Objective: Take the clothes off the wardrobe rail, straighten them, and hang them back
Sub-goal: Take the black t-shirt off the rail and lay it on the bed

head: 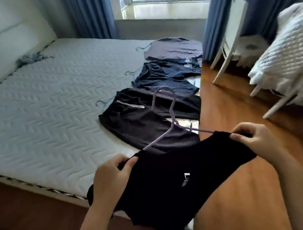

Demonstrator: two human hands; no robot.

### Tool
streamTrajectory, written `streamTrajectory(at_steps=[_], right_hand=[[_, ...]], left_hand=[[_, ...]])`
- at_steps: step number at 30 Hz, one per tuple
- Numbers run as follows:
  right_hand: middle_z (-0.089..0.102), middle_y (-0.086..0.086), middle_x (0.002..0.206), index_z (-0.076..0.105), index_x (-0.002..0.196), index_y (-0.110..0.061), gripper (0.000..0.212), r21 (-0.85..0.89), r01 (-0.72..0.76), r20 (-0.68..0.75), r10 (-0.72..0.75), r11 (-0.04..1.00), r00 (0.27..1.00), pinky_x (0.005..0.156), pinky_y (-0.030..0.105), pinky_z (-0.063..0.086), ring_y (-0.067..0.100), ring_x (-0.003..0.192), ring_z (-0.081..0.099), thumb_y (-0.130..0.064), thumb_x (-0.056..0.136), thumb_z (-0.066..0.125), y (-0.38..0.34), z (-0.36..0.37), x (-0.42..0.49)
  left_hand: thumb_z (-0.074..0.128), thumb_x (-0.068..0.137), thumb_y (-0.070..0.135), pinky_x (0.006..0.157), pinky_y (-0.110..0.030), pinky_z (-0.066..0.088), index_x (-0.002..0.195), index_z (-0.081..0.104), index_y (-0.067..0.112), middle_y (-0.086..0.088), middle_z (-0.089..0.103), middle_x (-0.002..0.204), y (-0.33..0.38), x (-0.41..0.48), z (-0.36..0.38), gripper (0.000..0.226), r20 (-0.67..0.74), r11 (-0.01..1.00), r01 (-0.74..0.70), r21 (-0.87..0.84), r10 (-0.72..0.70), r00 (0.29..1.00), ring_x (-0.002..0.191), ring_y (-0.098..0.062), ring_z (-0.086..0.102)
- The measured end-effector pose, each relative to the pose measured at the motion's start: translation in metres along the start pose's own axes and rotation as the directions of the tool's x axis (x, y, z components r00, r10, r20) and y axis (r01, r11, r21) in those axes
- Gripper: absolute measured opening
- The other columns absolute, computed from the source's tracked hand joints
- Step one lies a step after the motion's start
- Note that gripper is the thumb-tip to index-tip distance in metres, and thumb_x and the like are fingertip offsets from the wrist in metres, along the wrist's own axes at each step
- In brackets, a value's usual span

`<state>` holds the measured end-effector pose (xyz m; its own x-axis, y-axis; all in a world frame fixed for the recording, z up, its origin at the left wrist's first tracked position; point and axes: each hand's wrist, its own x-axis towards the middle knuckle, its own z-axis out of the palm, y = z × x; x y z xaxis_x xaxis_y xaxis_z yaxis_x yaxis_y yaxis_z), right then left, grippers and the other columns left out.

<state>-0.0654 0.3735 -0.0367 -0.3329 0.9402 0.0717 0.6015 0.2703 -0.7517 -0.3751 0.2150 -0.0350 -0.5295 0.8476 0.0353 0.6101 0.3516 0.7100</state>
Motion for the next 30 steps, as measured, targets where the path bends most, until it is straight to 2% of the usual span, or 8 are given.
streamTrajectory(at_steps=[3, 8, 11, 14, 18, 24, 27, 30], right_hand=[[0.065, -0.026, 0.077, 0.063, 0.073, -0.039, 0.029, -0.014, -0.104, -0.115, 0.102, 0.994, 0.988, 0.061, 0.008, 0.039, -0.004, 0.075, 0.058, -0.011, 0.077, 0.068, 0.045, -0.053, -0.032], [0.065, -0.021, 0.075, 0.064, 0.075, -0.033, 0.022, 0.056, -0.261, -0.261, 0.266, 0.964, 0.928, 0.06, 0.011, 0.04, -0.003, 0.07, 0.056, -0.011, 0.079, 0.067, 0.107, -0.116, -0.08], [0.065, -0.018, 0.067, 0.063, 0.062, -0.02, 0.02, 0.121, -0.367, -0.358, 0.385, 0.922, 0.851, 0.059, 0.013, 0.041, 0.001, 0.064, 0.055, -0.009, 0.079, 0.067, 0.148, -0.153, -0.115], [0.065, -0.003, 0.064, 0.063, 0.064, -0.019, 0.019, 0.175, -0.456, -0.411, 0.485, 0.873, 0.772, 0.061, 0.019, 0.043, 0.008, 0.064, 0.056, -0.009, 0.08, 0.066, 0.174, -0.183, -0.145], [0.065, -0.003, 0.065, 0.063, 0.068, -0.017, 0.015, 0.204, -0.543, -0.478, 0.567, 0.815, 0.671, 0.061, 0.017, 0.043, 0.012, 0.07, 0.058, -0.01, 0.081, 0.066, 0.198, -0.212, -0.186], [0.065, -0.008, 0.065, 0.062, 0.066, -0.024, 0.02, 0.27, -0.584, -0.576, 0.615, 0.765, 0.539, 0.059, 0.007, 0.043, 0.009, 0.071, 0.059, -0.011, 0.08, 0.065, 0.208, -0.242, -0.222], [0.065, -0.007, 0.067, 0.063, 0.068, -0.023, 0.016, 0.274, -0.575, -0.605, 0.603, 0.771, 0.52, 0.056, 0.001, 0.041, 0.001, 0.066, 0.059, -0.013, 0.081, 0.065, 0.207, -0.251, -0.216], [0.064, -0.005, 0.072, 0.065, 0.075, -0.015, 0.008, 0.263, -0.551, -0.595, 0.582, 0.792, 0.554, 0.056, 0.002, 0.043, 0.005, 0.069, 0.059, -0.011, 0.082, 0.064, 0.205, -0.255, -0.192]], left_hand=[[0.066, 0.078, 0.035, 0.06, -0.022, 0.042, 0.07, 0.068, 0.019, 0.007, 0.066, 0.063, 0.053, 0.005, 0.045, 0.018, 0.065, 0.989, -0.143, 0.021, 0.142, 0.988, 0.065, -0.011, 0.061], [0.067, 0.077, 0.036, 0.066, -0.032, 0.049, 0.07, 0.068, 0.022, 0.008, 0.066, 0.062, 0.123, 0.004, 0.117, 0.016, 0.172, 0.95, -0.313, 0.0, 0.308, 0.936, 0.066, -0.012, 0.062], [0.067, 0.077, 0.038, 0.068, -0.032, 0.049, 0.074, 0.07, 0.021, 0.005, 0.069, 0.068, 0.168, -0.003, 0.168, 0.017, 0.239, 0.919, -0.393, -0.009, 0.384, 0.892, 0.071, -0.016, 0.063], [0.066, 0.077, 0.037, 0.069, -0.032, 0.045, 0.076, 0.07, 0.018, -0.002, 0.07, 0.073, 0.206, -0.011, 0.213, 0.02, 0.291, 0.887, -0.461, -0.023, 0.447, 0.846, 0.077, -0.023, 0.063], [0.064, 0.079, 0.039, 0.07, -0.033, 0.044, 0.078, 0.07, 0.019, -0.003, 0.07, 0.077, 0.249, -0.029, 0.26, 0.02, 0.402, 0.872, -0.485, -0.059, 0.466, 0.788, 0.082, -0.025, 0.062], [0.065, 0.079, 0.037, 0.064, -0.032, 0.044, 0.074, 0.069, 0.019, -0.002, 0.067, 0.067, 0.287, -0.048, 0.297, 0.02, 0.448, 0.842, -0.526, -0.122, 0.52, 0.728, 0.073, -0.024, 0.061], [0.065, 0.078, 0.038, 0.065, -0.034, 0.047, 0.07, 0.067, 0.019, 0.001, 0.064, 0.062, 0.294, -0.042, 0.305, 0.021, 0.461, 0.85, -0.51, -0.133, 0.509, 0.727, 0.07, -0.022, 0.06], [0.066, 0.078, 0.034, 0.067, -0.038, 0.048, 0.072, 0.069, 0.015, -0.006, 0.066, 0.065, 0.293, -0.025, 0.307, 0.021, 0.445, 0.851, -0.502, -0.155, 0.514, 0.733, 0.069, -0.025, 0.061]])
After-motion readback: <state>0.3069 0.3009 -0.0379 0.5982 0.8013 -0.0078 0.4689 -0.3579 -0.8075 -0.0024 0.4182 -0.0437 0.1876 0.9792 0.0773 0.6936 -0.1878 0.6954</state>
